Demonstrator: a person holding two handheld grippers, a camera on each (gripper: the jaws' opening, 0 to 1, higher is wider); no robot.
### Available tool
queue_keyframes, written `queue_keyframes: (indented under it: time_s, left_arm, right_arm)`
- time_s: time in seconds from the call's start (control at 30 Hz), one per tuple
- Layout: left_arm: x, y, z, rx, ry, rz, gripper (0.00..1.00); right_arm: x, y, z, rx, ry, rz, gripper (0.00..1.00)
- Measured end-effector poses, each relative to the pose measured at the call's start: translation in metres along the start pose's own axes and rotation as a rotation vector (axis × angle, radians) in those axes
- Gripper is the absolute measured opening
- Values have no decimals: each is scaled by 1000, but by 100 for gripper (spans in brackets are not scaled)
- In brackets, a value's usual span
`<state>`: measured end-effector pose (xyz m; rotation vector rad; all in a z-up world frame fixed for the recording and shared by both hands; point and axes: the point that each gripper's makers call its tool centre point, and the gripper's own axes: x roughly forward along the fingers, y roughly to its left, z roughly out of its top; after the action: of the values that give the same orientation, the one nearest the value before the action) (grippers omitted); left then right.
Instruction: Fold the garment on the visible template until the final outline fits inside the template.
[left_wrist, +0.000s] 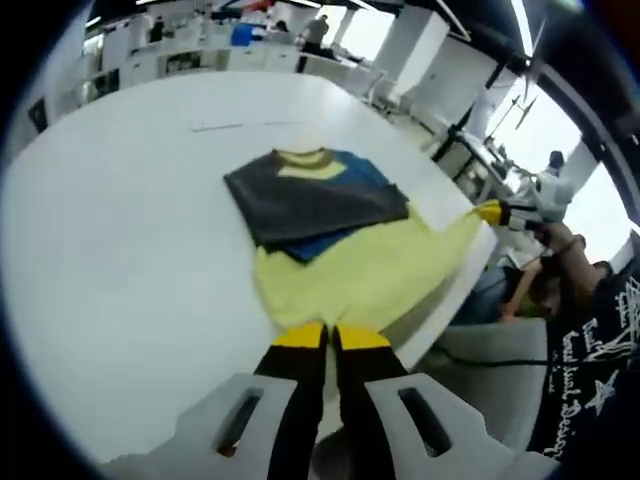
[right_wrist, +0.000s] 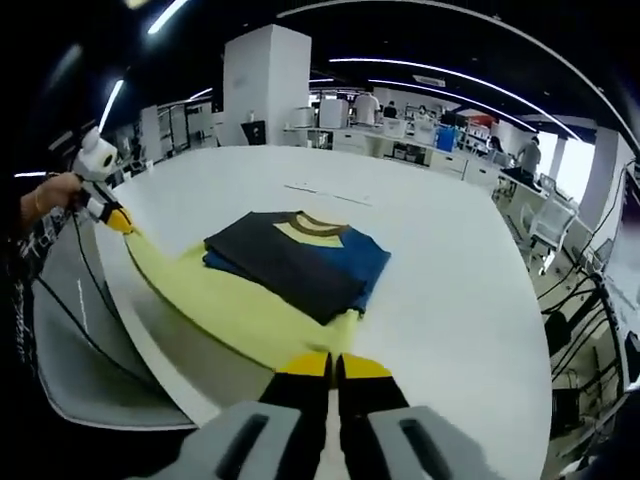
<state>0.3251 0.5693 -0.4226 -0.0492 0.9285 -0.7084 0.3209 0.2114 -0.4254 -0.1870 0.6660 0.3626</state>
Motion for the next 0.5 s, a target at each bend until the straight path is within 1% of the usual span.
queue_keyframes:
  time_s: [0.03, 0.07, 0.2, 0.3, 0.43, 0.5]
  left_arm:
    - [0, 2, 7, -7, -21, 4, 0]
    - [0, 2, 10, -3, -25, 3, 0]
    - [-1, 6, 30, -11, -72, 9, 0]
    - [0, 6, 38, -2, -83, 10, 0]
    - [0, 9, 44, 12, -83, 16, 0]
    - [0, 11, 50, 23, -97, 21, 0]
  right_arm:
    - [0, -1, 2, -3, -4, -2, 0]
    - [1, -3, 5, -7, -6, -3, 0]
    - [3, -7, 15, -35, -19, -10, 0]
    - [6, -12, 26, -56, -29, -13, 0]
    - [9, -16, 40, -75, -46, -19, 0]
    - [13, -18, 50, -82, -58, -24, 0]
